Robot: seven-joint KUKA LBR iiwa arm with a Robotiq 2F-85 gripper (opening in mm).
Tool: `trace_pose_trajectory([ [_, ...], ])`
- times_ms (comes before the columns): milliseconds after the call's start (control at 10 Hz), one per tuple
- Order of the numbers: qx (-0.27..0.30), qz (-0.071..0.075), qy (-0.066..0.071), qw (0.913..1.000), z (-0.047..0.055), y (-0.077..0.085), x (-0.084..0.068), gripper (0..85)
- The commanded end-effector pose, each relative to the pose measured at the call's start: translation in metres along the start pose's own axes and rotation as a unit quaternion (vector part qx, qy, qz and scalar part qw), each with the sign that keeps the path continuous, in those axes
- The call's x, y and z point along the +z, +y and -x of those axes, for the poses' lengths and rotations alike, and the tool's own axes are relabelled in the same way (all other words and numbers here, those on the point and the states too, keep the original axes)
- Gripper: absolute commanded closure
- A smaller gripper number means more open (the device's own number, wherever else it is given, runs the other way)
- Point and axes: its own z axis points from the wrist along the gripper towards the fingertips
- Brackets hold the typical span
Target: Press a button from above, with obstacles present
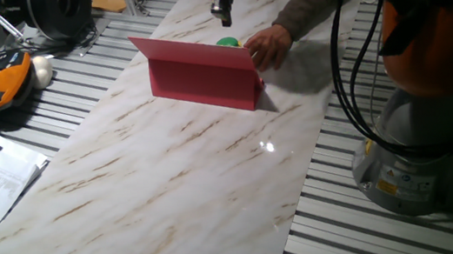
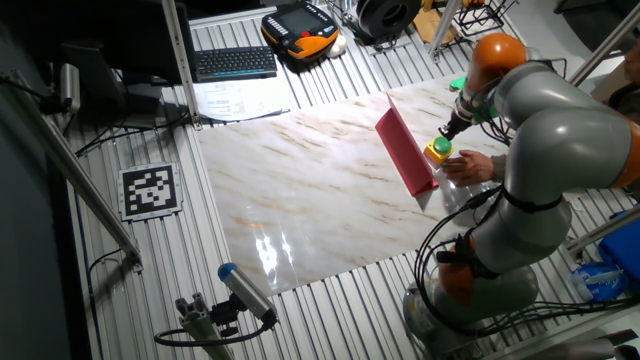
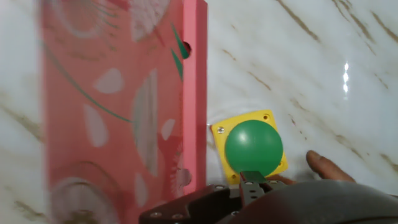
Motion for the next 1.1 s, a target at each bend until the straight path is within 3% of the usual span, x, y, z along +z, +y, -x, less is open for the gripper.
trace_pose_trajectory([
  [0,0.008,-0.006,0.004,0.9999,0.002,0.005,-0.046,85.0],
  [100,0.018,-0.012,0.009,0.9997,0.004,0.012,-0.062,85.0],
  [300,0.028,0.016,0.019,0.9993,0.008,0.007,-0.071,85.0],
  [500,0.032,0.009,0.016,0.9993,0.009,0.005,-0.072,85.0],
  [600,0.026,-0.007,0.015,0.9995,0.008,0.003,-0.070,85.0],
  [800,0.014,-0.017,0.011,0.9997,0.009,0.002,-0.069,85.0],
  [900,-0.003,-0.018,0.005,0.9998,0.009,0.002,-0.069,85.0],
  [1000,-0.015,-0.007,0.002,0.9999,0.009,0.002,-0.069,85.0],
])
